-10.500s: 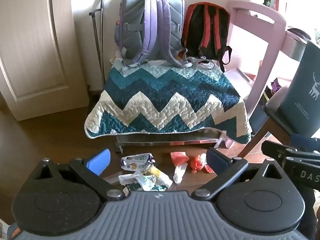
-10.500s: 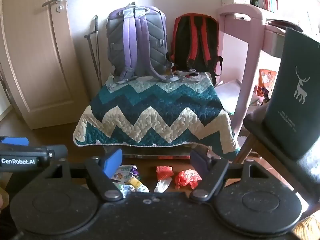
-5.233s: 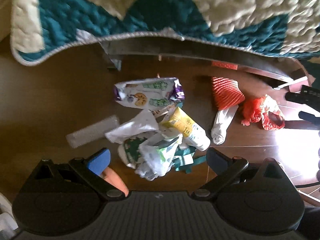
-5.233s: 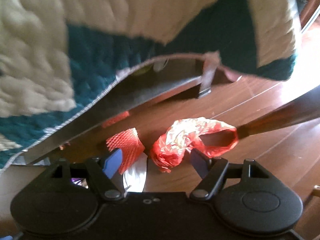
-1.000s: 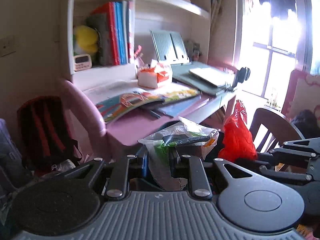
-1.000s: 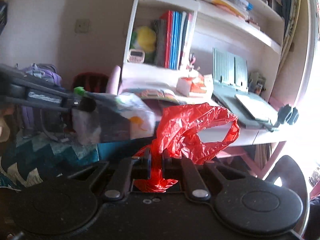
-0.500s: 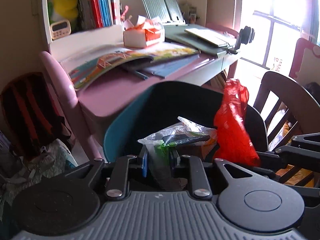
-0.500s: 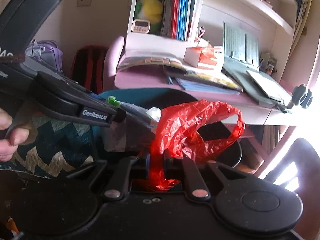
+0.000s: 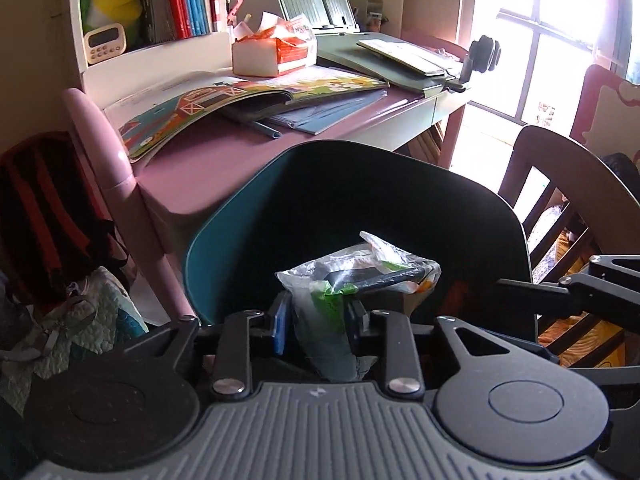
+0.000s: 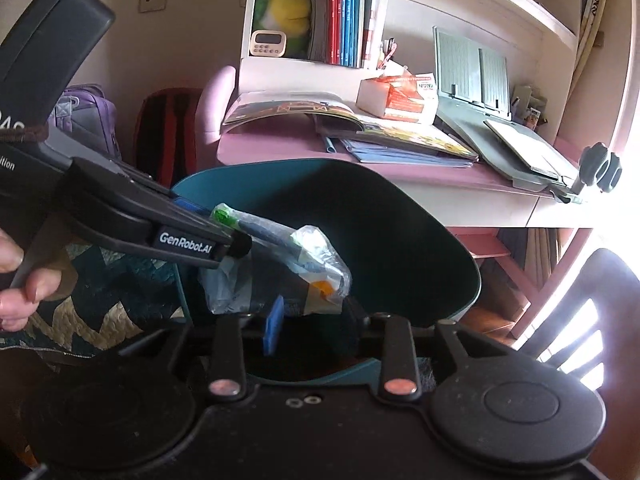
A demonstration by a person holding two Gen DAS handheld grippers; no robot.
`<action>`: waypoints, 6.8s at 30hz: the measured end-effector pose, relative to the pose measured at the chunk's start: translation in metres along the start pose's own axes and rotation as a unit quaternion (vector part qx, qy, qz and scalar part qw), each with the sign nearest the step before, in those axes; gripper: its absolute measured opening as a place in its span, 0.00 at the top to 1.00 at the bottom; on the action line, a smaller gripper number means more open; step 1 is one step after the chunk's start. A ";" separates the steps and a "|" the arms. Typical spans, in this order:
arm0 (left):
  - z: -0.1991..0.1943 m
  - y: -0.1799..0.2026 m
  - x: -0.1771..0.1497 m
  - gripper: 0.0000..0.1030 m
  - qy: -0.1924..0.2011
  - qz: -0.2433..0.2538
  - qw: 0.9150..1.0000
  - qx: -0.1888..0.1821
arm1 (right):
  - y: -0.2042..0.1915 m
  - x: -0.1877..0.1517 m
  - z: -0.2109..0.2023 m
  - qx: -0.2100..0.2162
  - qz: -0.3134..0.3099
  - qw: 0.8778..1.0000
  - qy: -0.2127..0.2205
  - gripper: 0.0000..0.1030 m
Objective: Collect trash
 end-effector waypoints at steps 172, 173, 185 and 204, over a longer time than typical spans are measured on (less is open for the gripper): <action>0.032 -0.312 -0.429 0.59 -0.204 -0.406 0.877 0.156 | -0.292 -0.133 0.256 0.163 0.079 0.965 -0.191 0.92; 0.022 -0.310 -0.422 0.59 -0.193 -0.404 0.880 0.157 | -0.292 -0.127 0.246 0.165 0.070 0.967 -0.181 0.92; -0.062 -0.272 -0.354 0.60 -0.090 -0.381 0.910 0.134 | -0.251 -0.074 0.123 0.171 0.027 0.983 -0.066 0.92; -0.064 -0.253 -0.259 0.97 -0.053 -0.305 0.946 0.100 | -0.173 -0.021 0.060 0.149 0.046 0.988 0.023 0.92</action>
Point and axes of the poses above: each gripper's, at about its wrist camera, not at the fingertips, and z roughly the way its jaws point, y to its right, x to its top, the point moved 1 cm from there along z, roughly the way its jaws point, and after that the axes turned 10 degrees about x, right-handed, at the moved point
